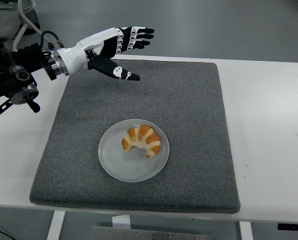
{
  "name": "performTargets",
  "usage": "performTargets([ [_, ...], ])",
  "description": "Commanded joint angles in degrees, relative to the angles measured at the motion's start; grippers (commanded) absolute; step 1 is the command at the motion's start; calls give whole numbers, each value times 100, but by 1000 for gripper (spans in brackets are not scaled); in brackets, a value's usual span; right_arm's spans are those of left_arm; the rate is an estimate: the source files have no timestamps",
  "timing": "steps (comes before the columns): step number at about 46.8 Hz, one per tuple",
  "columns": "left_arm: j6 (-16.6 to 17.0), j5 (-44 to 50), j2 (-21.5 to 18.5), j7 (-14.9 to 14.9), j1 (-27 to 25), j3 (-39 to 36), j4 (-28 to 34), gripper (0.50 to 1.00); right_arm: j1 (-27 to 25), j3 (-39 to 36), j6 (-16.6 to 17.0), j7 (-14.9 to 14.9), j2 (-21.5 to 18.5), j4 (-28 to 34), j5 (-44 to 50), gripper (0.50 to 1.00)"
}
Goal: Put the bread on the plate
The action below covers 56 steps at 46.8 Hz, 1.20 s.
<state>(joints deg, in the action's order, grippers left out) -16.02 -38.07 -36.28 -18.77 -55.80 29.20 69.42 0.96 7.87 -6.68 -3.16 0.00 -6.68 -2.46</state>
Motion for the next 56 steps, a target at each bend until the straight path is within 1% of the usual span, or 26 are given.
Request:
performTargets([
  [1,-15,352,-2,66,-317,77,-157,990,0,4,0,0,0,0,0,930],
  [8,3,1275,7,338,-792,112,-640,990,0,-5,0,0,0,0,0,930],
  [10,29,1609,16,348,-854,112,-789,990,0,-5,0,0,0,0,0,930],
  [18,47,2681,68,339,-872,139,-1422,990,0,-5,0,0,0,0,0,930],
  [22,29,2919,200,339,-828,147,-1852,990,0,4,0,0,0,0,0,930],
  [26,-50,2946,341,339,-801,147,-2265,988,0,-5,0,0,0,0,0,930],
  [28,-129,2946,385,339,-793,139,-2441,988,0,-5,9,0,0,0,0,930],
  [33,-454,3104,455,348,-670,156,-2714,988,9,-5,35,0,0,-26,0,930],
  [39,-840,3833,508,348,-582,139,-2969,990,9,4,35,0,0,-26,0,930],
  [42,-981,4088,552,348,-538,139,-3145,990,9,13,35,0,0,-26,9,930],
  [46,-1113,4080,754,330,-415,130,-3364,990,0,13,35,0,0,-26,9,930],
  [50,-1140,4062,982,286,-178,147,-3558,990,0,4,35,0,0,-35,9,930],
  [52,-1149,4054,1053,286,-125,147,-3567,990,9,4,35,0,0,-44,9,930],
  [56,-1166,4045,1062,225,-89,147,-3585,988,53,4,61,0,0,-44,9,930],
])
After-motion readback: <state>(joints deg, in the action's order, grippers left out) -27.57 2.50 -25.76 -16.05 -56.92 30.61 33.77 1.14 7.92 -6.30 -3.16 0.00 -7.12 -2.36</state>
